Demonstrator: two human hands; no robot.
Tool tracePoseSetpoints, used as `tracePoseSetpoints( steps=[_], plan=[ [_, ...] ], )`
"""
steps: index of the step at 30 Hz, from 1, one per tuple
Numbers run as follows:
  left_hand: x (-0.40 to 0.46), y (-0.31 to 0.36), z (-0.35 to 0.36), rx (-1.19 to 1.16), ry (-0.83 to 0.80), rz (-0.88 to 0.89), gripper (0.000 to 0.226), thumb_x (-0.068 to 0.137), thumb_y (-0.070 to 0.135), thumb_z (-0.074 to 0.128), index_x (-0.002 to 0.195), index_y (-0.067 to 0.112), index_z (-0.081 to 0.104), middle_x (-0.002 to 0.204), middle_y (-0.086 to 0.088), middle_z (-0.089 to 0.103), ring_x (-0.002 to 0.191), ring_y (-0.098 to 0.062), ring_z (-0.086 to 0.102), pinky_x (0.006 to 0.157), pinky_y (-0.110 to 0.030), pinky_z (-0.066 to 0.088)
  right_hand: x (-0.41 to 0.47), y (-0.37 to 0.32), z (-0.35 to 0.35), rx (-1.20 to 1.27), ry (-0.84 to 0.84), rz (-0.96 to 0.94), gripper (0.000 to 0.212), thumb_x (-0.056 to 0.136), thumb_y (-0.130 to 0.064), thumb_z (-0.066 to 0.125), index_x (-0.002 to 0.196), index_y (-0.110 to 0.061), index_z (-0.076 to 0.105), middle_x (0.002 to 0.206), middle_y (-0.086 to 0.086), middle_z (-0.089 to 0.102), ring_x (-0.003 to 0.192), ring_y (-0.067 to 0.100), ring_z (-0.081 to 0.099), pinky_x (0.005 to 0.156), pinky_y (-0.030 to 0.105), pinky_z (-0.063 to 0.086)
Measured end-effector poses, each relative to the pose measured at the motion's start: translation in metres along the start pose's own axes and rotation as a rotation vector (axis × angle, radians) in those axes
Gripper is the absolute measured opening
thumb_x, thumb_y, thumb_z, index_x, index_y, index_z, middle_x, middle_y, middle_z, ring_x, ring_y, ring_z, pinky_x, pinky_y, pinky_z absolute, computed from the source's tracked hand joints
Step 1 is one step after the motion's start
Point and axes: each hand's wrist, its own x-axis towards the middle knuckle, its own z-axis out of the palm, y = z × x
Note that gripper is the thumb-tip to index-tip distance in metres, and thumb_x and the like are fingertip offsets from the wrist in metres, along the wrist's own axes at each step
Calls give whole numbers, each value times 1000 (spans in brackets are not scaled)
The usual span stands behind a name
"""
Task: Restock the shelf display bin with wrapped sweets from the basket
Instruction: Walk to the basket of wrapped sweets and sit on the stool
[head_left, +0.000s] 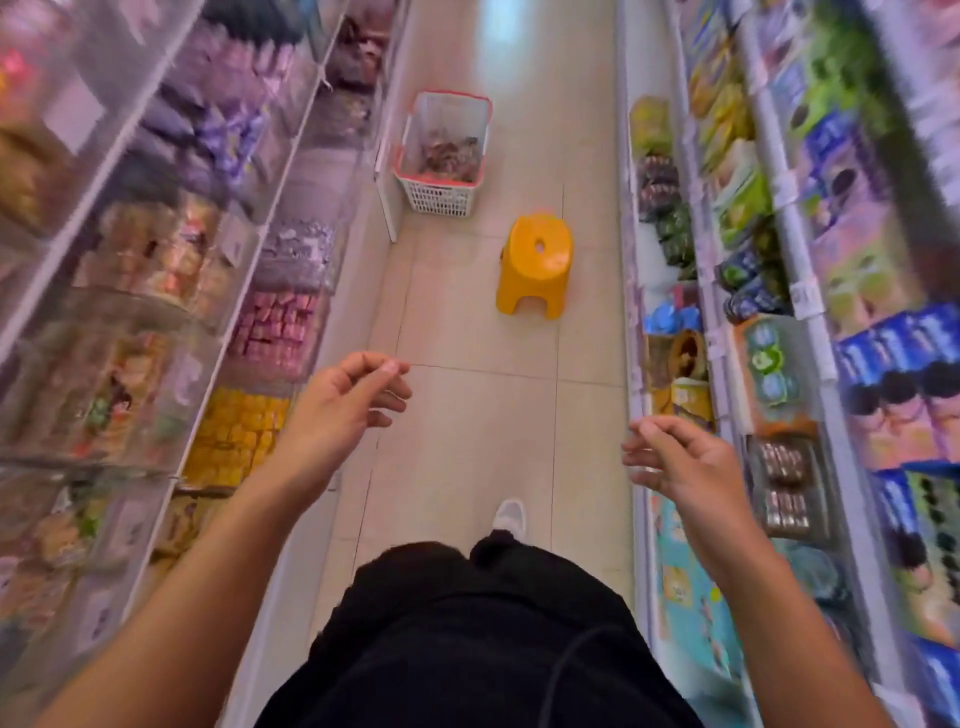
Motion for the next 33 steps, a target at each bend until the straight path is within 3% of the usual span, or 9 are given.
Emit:
tracePoseSetpoints(
  steps=[4,11,17,21,25,29,33],
  plan=[
    [62,38,3,-37,85,-15,19,98,22,54,93,21,72,82,-2,72,75,-13,66,66,-24,51,97,-74,15,-45,-101,-41,15,97,-18,59,91,-14,71,79,2,73,74,14,68,64,24,54],
    [209,71,-5,-127,262,-55,25,98,23,54,84,31,74,79,1,72,71,-8,67,61,-18,50,260,-157,76,-118,-296,-81,14,97,-16,59,92,-13,72,80,5,73,72,15,68,63,24,56],
    [356,131,13,-120,189,-88,25,98,22,54,84,29,74,77,3,72,69,-8,66,60,-17,49,373,-220,74,-64,-203,-64,17,97,-21,59,91,-25,75,87,6,74,80,19,70,65,25,54],
    [446,176,49,-85,96,-95,17,99,21,53,91,19,68,75,5,72,64,-5,64,57,-13,48,440,-249,49,-58,-108,-22,18,98,-21,59,91,-23,75,87,7,74,80,18,72,62,21,56],
    [521,211,96,-69,66,-88,17,99,17,52,91,16,66,72,4,69,61,-4,62,56,-15,46,517,-270,37,-46,-88,27,17,98,-20,59,90,-19,74,86,9,74,80,21,71,66,28,58],
    [565,231,125,-117,140,-93,17,100,16,50,93,15,65,78,-1,67,64,-6,62,61,-19,45,592,-309,50,-131,-233,24,20,98,-17,58,86,-18,74,80,5,73,75,17,69,61,23,56],
    [583,236,108,-178,278,-86,18,100,16,51,94,16,68,77,3,70,67,-7,63,60,-16,50,653,-358,88,-214,-416,-8,15,97,-15,59,91,-13,73,79,6,73,72,15,68,60,21,54]
  ],
)
